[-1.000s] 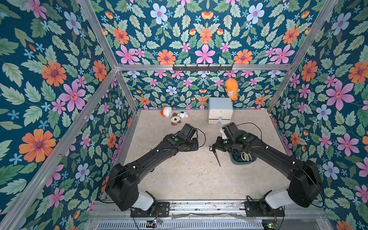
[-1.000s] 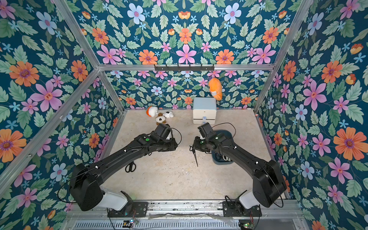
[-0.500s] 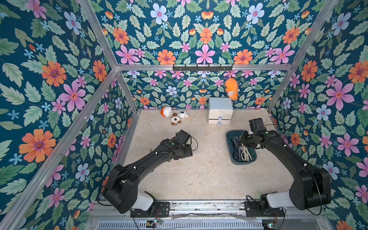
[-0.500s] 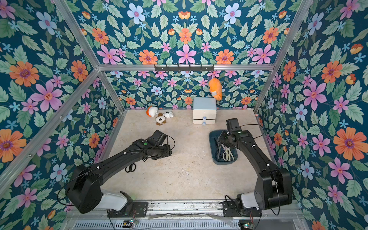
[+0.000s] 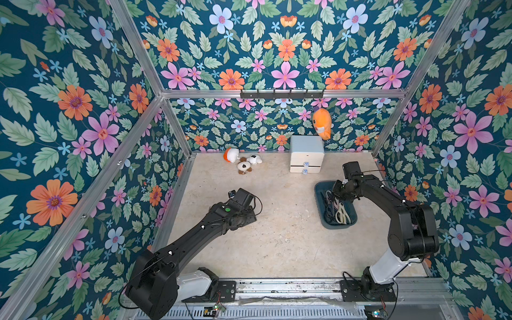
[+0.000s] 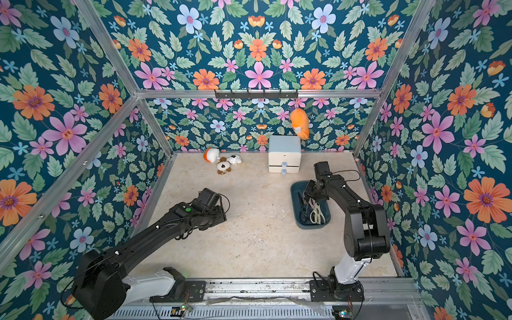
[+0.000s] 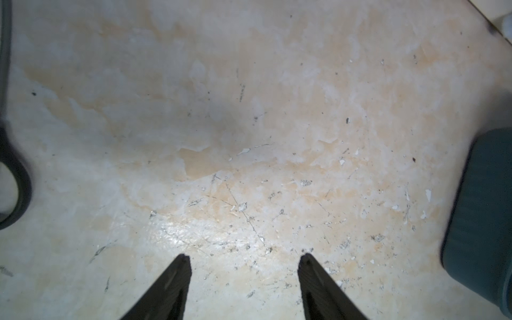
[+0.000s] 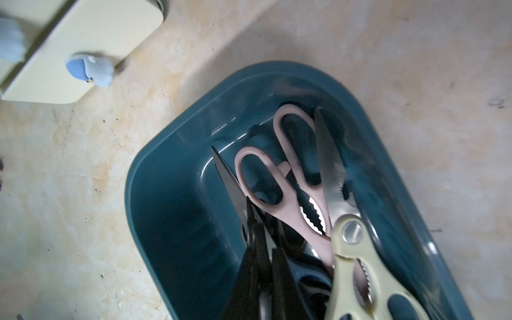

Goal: Put the scissors into the storage box
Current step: Place the scissors in the storage box, then pick up the scissors from the center of the board.

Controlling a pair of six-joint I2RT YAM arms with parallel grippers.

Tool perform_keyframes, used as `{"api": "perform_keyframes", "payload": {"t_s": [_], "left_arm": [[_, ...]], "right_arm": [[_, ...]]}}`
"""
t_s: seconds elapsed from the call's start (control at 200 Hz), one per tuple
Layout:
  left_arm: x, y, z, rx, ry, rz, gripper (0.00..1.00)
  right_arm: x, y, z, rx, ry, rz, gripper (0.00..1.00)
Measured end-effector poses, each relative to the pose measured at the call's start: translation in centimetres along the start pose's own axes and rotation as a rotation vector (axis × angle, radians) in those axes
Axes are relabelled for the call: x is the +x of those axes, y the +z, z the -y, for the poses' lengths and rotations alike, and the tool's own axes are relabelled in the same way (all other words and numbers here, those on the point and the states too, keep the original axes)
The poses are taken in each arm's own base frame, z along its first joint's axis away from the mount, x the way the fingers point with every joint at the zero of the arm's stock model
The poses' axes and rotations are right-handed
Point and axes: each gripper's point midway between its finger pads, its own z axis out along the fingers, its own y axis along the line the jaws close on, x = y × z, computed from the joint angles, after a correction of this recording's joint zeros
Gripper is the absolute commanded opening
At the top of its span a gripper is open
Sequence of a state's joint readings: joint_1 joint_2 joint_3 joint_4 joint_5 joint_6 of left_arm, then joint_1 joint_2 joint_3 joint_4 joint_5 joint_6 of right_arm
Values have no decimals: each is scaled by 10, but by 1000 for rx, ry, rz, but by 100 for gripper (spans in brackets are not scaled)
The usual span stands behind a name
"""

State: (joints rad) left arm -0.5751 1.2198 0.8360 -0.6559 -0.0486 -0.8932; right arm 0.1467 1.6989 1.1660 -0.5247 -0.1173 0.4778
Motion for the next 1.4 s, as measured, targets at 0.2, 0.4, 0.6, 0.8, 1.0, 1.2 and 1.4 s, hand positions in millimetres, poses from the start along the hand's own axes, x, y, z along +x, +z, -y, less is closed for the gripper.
{"api": "perform_keyframes", "payload": {"t_s": [0.2,0.4,0.6,0.8,1.0,1.2,1.4], "left_arm": [[-4,2,-49,-111,-149,4,67],[-12,-3,-83,-257,-182,21,67],[-18,-6,-101,-360,-171,21,64],[-20,-5,-115,-418,-180,28,57],[-6,4,-131,-449,-190,2,49],[-1,16,-131,-417,-185,-12,43],[-5,25,-131,-412,-180,-26,43]], "right_arm": [[3,7,0,-20,-5,-10,18],[7,0,11,22,-28,8,38],[-9,-34,-1,-9,-72,91,40],[-19,-73,-14,-51,-118,166,41],[-7,-98,-15,-93,-127,176,41],[24,-104,-8,-139,-82,131,41],[61,-108,-13,-201,-60,96,41]]}}
